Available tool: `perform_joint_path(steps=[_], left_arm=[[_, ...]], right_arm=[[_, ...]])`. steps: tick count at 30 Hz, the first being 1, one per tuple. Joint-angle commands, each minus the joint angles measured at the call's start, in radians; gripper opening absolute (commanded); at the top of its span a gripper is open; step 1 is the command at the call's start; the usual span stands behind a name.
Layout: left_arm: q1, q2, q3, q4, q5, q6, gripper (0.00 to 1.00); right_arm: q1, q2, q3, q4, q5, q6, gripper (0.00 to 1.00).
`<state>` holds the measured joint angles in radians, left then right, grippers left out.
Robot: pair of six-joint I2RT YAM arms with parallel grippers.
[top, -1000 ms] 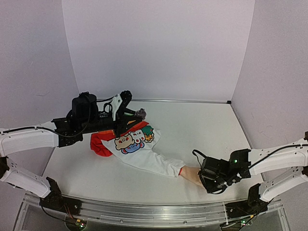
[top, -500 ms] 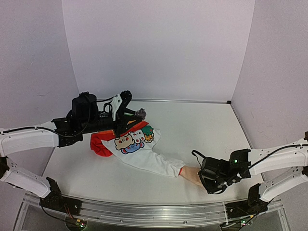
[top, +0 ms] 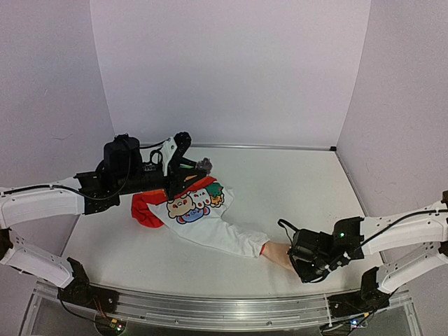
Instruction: Paint the nails
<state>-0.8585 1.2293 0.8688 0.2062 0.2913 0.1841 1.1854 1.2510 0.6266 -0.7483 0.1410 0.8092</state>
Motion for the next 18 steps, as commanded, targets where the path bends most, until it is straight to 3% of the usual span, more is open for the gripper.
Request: perform_joint_path(steps=[1, 18], left_arm=[[-0.002, -0.026, 0.011, 0.026, -0.006, 0.005, 0.0], [-0.002, -0.022, 0.013, 0.027, -0.003, 0.008, 0.0]], right_arm=[[0.007, 0.008, 0.026, -0.004, 0.039, 0.027, 0.0], [0.007, 0.013, 0.034, -0.025, 0.044, 0.013, 0.0]])
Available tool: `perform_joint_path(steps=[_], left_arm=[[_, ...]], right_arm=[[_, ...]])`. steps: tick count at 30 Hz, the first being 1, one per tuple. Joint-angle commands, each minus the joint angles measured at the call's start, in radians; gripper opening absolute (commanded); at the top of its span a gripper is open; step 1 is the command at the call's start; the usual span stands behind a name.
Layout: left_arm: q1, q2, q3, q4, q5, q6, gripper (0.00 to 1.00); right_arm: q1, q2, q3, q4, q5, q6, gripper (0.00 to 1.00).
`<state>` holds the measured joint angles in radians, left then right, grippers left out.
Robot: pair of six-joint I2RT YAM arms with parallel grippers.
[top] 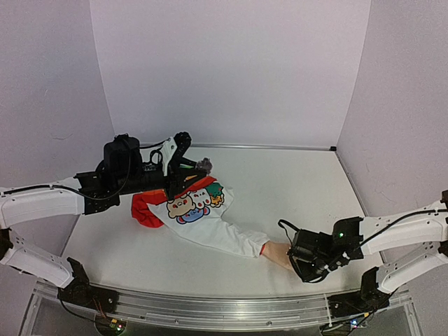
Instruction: Paint the nails
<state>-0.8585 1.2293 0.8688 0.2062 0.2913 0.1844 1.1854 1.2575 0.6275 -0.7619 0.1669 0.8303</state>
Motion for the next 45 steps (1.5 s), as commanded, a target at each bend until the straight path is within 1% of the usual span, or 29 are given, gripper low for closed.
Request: perform_joint_path(steps=[1, 13, 26, 33, 45], left_arm=[[-0.002, -0.021, 0.013, 0.027, -0.003, 0.007, 0.0], [-0.002, -0.03, 0.005, 0.024, -0.007, 0.006, 0.0], [-0.002, -0.036, 0.0, 0.025, -0.009, 0.007, 0.0], [-0.002, -0.039, -0.002, 0.024, -0.011, 0.006, 0.0], [-0.003, -0.038, 0.004, 0.02, -0.012, 0.007, 0.0]], right_arm=[[0.007, 0.005, 0.033, -0.008, 0.016, -0.014, 0.0], [0.007, 0.004, 0.036, 0.019, -0.019, -0.052, 0.0], [0.011, -0.013, 0.031, 0.024, -0.027, -0.044, 0.0], [0.011, -0.012, 0.031, 0.024, -0.017, -0.037, 0.0], [0.011, -0.009, 0.024, -0.022, 0.046, 0.037, 0.0]])
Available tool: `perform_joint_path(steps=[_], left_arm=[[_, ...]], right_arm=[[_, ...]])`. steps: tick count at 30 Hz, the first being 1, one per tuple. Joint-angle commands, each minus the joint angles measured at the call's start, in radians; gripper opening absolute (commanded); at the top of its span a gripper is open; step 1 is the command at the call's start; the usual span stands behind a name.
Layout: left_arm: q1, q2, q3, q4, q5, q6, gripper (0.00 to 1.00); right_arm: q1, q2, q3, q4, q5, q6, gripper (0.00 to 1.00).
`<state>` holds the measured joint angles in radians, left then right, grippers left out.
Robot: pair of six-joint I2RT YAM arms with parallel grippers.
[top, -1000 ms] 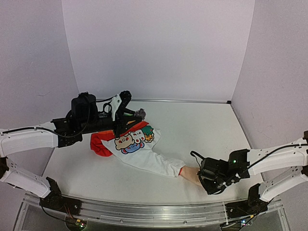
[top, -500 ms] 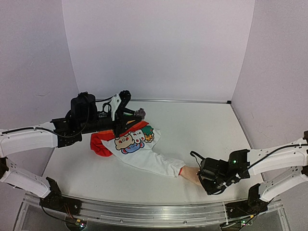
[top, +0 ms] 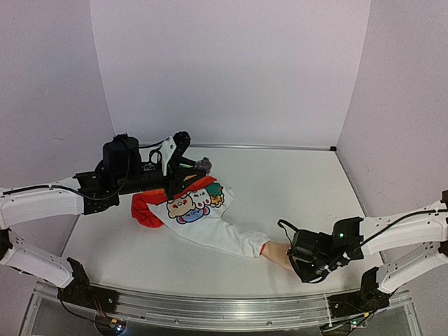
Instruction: Paint the nails
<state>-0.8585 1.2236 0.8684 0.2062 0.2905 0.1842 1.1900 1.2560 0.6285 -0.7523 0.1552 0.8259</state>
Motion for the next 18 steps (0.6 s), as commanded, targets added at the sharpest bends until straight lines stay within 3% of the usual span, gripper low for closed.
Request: perform_joint_path(steps=[1, 18], left_arm=[[-0.002, -0.033, 0.006, 0.02, -0.011, 0.007, 0.0], [-0.002, -0.036, 0.002, 0.018, -0.011, 0.005, 0.0]], right_arm=[[0.006, -0.01, 0.022, -0.035, 0.059, 0.045, 0.0], [0.008, -0.021, 0.031, -0.022, 0.031, -0.022, 0.0]])
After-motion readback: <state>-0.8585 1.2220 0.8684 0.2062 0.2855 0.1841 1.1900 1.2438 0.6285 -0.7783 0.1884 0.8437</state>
